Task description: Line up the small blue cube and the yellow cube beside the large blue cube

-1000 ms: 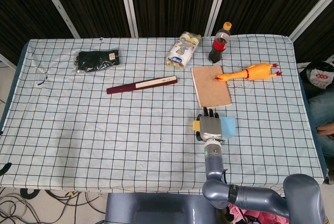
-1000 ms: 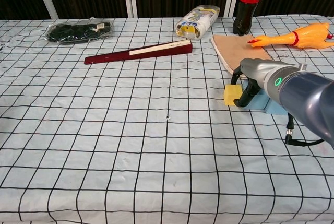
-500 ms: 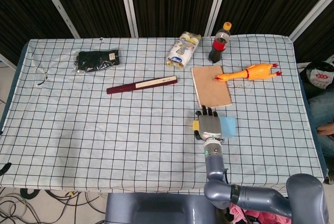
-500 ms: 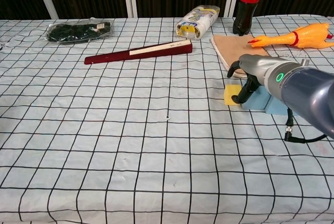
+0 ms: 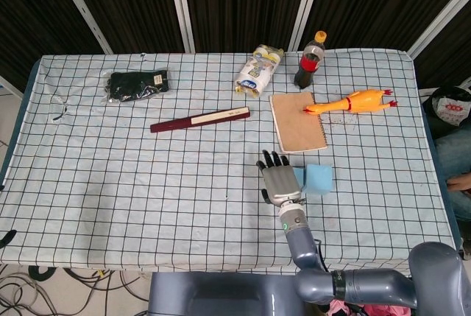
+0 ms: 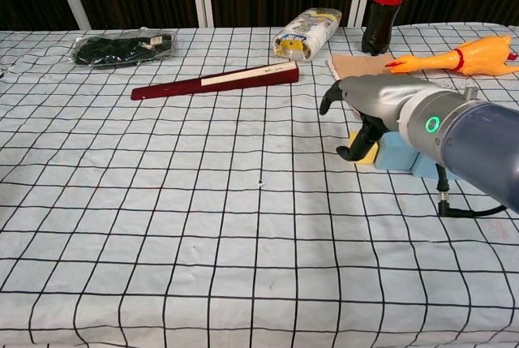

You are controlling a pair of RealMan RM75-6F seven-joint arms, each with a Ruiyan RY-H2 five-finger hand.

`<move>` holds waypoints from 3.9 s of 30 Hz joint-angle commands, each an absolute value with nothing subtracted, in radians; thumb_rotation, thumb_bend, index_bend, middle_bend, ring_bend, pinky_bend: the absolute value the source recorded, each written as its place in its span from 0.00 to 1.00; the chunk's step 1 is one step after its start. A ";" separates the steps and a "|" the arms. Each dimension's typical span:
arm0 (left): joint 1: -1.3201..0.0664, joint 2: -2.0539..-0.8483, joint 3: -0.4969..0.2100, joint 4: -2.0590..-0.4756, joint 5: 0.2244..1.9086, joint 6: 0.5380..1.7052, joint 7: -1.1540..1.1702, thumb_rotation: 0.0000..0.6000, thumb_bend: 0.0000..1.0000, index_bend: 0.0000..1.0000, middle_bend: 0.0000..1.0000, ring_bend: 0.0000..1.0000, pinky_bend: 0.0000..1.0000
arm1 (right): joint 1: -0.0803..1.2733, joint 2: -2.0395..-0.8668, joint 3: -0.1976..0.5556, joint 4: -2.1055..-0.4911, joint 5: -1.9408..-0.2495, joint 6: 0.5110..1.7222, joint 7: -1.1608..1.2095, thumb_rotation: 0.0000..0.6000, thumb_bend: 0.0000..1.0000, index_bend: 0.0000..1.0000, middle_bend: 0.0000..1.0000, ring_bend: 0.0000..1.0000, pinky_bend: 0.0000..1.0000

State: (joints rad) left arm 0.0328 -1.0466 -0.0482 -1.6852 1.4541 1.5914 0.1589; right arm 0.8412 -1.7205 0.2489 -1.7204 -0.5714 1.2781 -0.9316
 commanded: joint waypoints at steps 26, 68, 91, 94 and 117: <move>0.032 -1.048 -0.049 -1.685 1.452 1.592 0.160 1.00 0.01 0.22 0.05 0.00 0.00 | 0.892 -1.722 0.170 -1.620 -0.565 1.211 -1.022 1.00 0.37 0.31 0.00 0.00 0.09; 0.033 -1.050 -0.052 -1.687 1.445 1.592 0.169 1.00 0.01 0.22 0.05 0.00 0.00 | 0.875 -1.706 0.145 -1.579 -0.555 1.230 -1.043 1.00 0.37 0.38 0.00 0.00 0.09; 0.031 -1.050 -0.052 -1.686 1.448 1.592 0.164 1.00 0.01 0.21 0.05 0.00 0.00 | 0.845 -1.611 0.227 -1.752 -0.729 1.305 -0.895 1.00 0.32 0.16 0.00 0.00 0.09; 0.031 -1.052 -0.052 -1.684 1.449 1.592 0.161 1.00 0.01 0.21 0.05 0.00 0.00 | 0.808 -1.520 0.257 -1.848 -0.785 1.339 -0.826 1.00 0.30 0.16 0.00 0.00 0.09; 0.020 -1.057 -0.044 -1.669 1.478 1.578 0.113 1.00 0.01 0.19 0.05 0.00 0.00 | 0.184 -1.212 -0.076 -1.817 -1.446 1.752 -0.217 1.00 0.29 0.16 0.00 0.00 0.09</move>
State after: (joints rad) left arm 0.0221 -1.0586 -0.0475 -1.6682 1.4710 1.5817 0.1229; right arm 0.2562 -1.1727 -0.0210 -1.8970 -1.3920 1.6914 -0.2804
